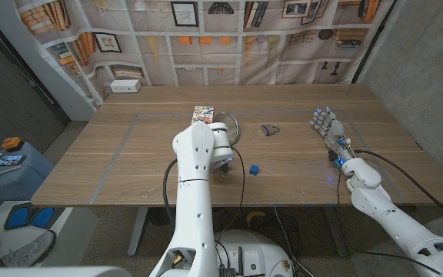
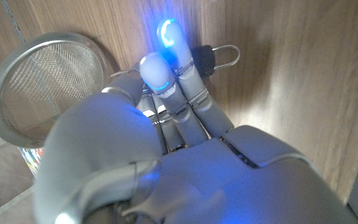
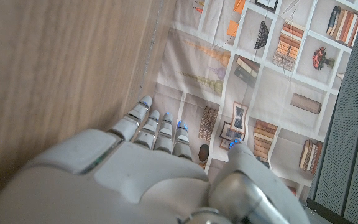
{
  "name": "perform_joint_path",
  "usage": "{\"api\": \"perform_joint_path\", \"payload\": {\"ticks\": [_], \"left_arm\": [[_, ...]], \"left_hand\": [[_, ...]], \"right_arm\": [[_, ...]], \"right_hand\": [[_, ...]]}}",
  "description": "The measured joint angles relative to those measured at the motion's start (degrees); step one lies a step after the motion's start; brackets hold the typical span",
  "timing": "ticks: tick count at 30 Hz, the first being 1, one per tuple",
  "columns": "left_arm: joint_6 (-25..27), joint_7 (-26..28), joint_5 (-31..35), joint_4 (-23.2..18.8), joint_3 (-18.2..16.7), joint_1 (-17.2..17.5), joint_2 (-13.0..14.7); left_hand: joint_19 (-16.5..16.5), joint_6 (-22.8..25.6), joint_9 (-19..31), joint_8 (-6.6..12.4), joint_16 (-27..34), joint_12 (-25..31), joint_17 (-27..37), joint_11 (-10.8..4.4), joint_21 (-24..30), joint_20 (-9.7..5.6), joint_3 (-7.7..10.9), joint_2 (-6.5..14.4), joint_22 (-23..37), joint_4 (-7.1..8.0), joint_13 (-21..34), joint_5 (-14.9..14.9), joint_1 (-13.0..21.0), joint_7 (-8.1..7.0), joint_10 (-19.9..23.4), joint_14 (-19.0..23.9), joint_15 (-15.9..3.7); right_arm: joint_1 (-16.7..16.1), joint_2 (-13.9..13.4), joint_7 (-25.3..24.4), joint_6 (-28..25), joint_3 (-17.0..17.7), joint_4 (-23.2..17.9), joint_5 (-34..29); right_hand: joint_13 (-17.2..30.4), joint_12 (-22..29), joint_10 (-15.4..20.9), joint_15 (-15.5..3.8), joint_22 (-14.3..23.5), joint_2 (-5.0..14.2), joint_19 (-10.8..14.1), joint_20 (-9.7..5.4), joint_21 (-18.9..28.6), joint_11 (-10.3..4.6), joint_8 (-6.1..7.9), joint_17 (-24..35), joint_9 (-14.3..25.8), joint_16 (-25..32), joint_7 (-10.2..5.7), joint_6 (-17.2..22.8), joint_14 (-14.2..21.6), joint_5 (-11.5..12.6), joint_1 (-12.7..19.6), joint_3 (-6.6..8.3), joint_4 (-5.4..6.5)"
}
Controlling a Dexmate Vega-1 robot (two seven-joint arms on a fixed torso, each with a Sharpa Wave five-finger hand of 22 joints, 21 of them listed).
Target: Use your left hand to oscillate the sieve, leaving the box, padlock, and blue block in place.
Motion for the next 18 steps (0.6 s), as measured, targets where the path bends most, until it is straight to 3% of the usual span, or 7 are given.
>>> {"api": "perform_joint_path", "payload": {"ticks": [18], "left_arm": [[0.00,0.00,1.22,-1.02,0.60,1.26,-0.06]], "left_hand": [[-1.00,6.36,0.37,0.66,1.30,0.39,0.84,-1.53,3.95,-0.04,2.21,1.05,-2.00,-0.48,-0.05,0.00,0.15,-1.80,6.86,0.00,0.00]], "right_arm": [[-0.52,0.05,-0.29,0.10,0.05,-0.54,0.05]], "right_hand": [[0.00,0.00,0.22,0.00,0.00,0.00,-0.01,0.00,0.00,0.22,0.00,0.00,0.00,0.00,0.00,0.00,0.00,0.00,0.00,0.31,-0.32]]}}
